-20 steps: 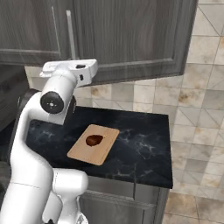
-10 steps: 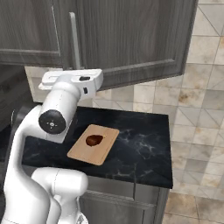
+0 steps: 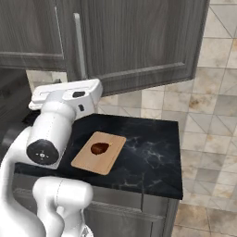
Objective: Open the cabinet, retrieve the rolling pin, and place it next to the meat on the cutting board to prepare for tenderizing.
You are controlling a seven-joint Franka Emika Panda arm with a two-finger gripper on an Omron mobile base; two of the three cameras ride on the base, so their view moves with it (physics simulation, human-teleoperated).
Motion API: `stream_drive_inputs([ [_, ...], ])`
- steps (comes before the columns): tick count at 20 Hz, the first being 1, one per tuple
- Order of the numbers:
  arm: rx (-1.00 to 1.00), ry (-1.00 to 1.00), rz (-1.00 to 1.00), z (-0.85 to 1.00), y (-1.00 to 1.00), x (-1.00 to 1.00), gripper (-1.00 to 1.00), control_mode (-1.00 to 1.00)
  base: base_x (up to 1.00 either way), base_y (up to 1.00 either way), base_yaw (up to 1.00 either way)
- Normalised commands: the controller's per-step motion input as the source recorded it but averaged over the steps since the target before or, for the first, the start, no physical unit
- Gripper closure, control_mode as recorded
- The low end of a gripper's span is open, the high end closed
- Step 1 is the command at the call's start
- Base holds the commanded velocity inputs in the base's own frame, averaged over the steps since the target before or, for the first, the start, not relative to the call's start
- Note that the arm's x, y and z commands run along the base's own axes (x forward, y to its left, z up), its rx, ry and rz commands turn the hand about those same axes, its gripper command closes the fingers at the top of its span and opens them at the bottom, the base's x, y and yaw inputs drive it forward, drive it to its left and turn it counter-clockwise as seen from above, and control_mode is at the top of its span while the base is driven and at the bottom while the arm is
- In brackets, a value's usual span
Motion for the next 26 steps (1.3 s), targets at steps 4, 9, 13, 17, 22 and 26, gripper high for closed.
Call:
stream_drive_inputs([
  [4, -0.14, -0.14, -0.04, 0.00, 0.45, -1.00, -1.00, -1.00, 0.00, 0.00, 0.00],
  [9, -0.21, -0.12, -0.09, 0.00, 0.79, -0.70, -1.00, -1.00, 0.00, 0.00, 0.00],
  [13, -0.24, -0.02, -0.23, 0.00, 0.86, -0.15, -1.00, -1.00, 0.00, 0.00, 0.00],
  [17, -0.23, 0.06, -0.33, 0.00, 0.71, 0.31, -1.00, -1.00, 0.00, 0.00, 0.00],
  [22, -0.20, 0.11, -0.35, 0.00, 0.52, 0.67, -1.00, -1.00, 0.00, 0.00, 0.00],
  [26, -0.15, 0.09, -0.28, 0.00, 0.12, 0.59, -1.00, -1.00, 0.00, 0.00, 0.00],
])
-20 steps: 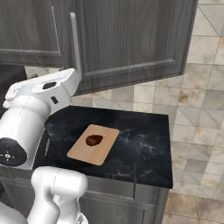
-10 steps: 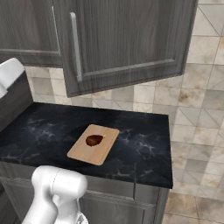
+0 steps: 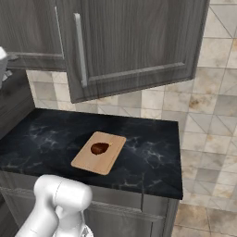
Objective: Open the cabinet, retrieve the rolling pin, and place it next to the meat on the cutting board to prepare for tenderizing.
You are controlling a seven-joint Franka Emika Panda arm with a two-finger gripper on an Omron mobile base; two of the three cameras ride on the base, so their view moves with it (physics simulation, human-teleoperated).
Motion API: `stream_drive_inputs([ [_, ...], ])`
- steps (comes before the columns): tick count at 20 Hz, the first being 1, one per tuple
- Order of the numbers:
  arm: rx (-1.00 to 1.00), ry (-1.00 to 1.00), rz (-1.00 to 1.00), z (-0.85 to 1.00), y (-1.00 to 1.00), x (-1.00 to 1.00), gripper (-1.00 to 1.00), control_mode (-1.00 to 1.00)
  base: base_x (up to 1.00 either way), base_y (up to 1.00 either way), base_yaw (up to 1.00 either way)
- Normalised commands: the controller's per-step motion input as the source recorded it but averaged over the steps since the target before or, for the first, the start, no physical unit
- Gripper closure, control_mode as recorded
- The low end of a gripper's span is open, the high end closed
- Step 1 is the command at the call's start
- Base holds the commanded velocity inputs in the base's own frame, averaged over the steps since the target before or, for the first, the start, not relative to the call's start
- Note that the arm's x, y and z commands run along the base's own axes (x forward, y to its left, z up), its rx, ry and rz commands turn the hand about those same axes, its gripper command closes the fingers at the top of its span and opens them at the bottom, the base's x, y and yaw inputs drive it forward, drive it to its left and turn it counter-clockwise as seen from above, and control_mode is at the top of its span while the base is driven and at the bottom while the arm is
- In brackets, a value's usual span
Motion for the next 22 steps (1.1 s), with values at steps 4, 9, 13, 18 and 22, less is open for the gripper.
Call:
stream_drive_inputs([
  [4, -0.11, 0.08, -0.21, 0.00, -0.01, 0.59, -1.00, -1.00, 0.00, 0.00, 0.00],
  [9, -0.10, 0.09, -0.19, -0.01, -0.04, 0.64, -1.00, -1.00, 0.00, 0.00, 0.00],
  [13, -0.08, 0.10, -0.10, -0.16, -0.08, 0.20, -1.00, -1.00, 0.00, 0.00, 0.00],
  [18, -0.06, 0.04, 0.00, -0.32, -0.20, 0.56, -1.00, -1.00, 0.00, 0.00, 0.00],
  [22, -0.06, 0.00, 0.00, -0.34, -0.29, 0.56, -1.00, -1.00, 0.00, 0.00, 0.00],
])
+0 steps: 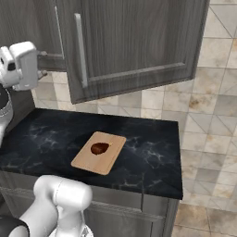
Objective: Open the cabinet, retrieve the rolling pin, and place it next to the meat on the cutting board to prepare for tenderizing.
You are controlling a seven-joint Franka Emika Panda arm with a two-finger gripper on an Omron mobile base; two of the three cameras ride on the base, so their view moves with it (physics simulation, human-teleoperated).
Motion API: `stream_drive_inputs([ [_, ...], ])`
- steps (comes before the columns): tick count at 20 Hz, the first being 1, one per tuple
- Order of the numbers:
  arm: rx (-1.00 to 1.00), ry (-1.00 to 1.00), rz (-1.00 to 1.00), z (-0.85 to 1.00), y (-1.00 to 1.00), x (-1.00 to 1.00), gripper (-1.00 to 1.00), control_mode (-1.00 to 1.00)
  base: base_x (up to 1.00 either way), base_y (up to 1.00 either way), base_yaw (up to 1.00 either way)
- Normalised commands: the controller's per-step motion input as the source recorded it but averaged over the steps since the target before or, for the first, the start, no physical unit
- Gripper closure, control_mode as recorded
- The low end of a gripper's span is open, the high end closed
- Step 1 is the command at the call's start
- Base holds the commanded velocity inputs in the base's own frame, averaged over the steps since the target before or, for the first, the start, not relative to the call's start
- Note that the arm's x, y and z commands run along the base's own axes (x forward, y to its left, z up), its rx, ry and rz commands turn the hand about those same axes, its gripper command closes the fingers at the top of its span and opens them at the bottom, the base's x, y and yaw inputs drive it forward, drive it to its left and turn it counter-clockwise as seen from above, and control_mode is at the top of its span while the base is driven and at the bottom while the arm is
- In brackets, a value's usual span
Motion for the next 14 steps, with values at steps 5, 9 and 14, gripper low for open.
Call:
stream_drive_inputs([
  [5, -0.05, 0.00, 0.00, -0.31, -0.31, 0.66, -1.00, -1.00, 0.00, 0.00, 0.00],
  [9, -0.02, 0.08, -0.02, -0.16, -0.26, 0.76, -1.00, -1.00, 0.00, 0.00, 0.00],
  [14, -0.02, 0.08, -0.03, -0.13, -0.25, 0.63, -1.00, -1.00, 0.00, 0.00, 0.00],
])
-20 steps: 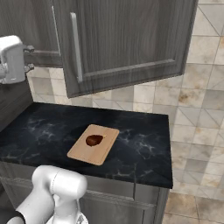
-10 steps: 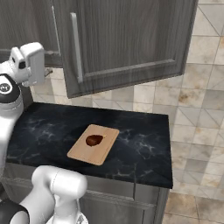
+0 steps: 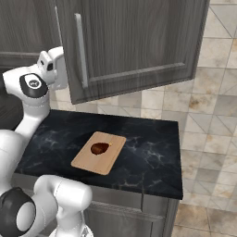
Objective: Open the cabinet, retrieve the rolling pin, and place it next to the meat on the cutting board to prepare for tenderizing.
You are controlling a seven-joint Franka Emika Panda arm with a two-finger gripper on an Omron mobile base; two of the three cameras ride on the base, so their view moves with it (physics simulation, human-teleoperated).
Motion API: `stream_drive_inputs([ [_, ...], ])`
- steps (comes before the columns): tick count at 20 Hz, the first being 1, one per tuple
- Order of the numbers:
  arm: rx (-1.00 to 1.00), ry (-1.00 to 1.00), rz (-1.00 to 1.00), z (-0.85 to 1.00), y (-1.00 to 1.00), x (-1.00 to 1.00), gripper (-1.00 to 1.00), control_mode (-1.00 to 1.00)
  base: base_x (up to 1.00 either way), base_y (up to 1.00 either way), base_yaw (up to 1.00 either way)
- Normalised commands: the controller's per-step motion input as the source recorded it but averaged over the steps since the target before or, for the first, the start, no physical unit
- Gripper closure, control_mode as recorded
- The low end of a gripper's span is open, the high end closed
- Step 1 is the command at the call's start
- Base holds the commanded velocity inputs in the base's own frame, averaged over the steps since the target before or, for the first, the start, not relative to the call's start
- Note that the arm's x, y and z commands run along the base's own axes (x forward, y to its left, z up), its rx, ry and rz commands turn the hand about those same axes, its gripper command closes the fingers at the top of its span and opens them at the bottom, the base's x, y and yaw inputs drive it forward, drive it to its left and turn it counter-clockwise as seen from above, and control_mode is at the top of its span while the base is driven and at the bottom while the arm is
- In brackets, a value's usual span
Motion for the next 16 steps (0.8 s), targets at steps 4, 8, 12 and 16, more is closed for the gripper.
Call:
stream_drive_inputs([
  [4, -0.02, 0.04, -0.08, -0.08, -0.26, 0.17, -1.00, -1.00, 0.00, 0.00, 0.00],
  [8, 0.00, 0.00, -0.12, -0.11, -0.37, -0.11, -1.00, -1.00, 0.00, 0.00, 0.00],
  [12, 0.00, 0.00, -0.12, -0.13, -0.47, -0.37, -1.00, -1.00, 0.00, 0.00, 0.00],
  [16, 0.00, 0.00, -0.13, -0.06, -0.53, -0.56, -1.00, -1.00, 0.00, 0.00, 0.00],
])
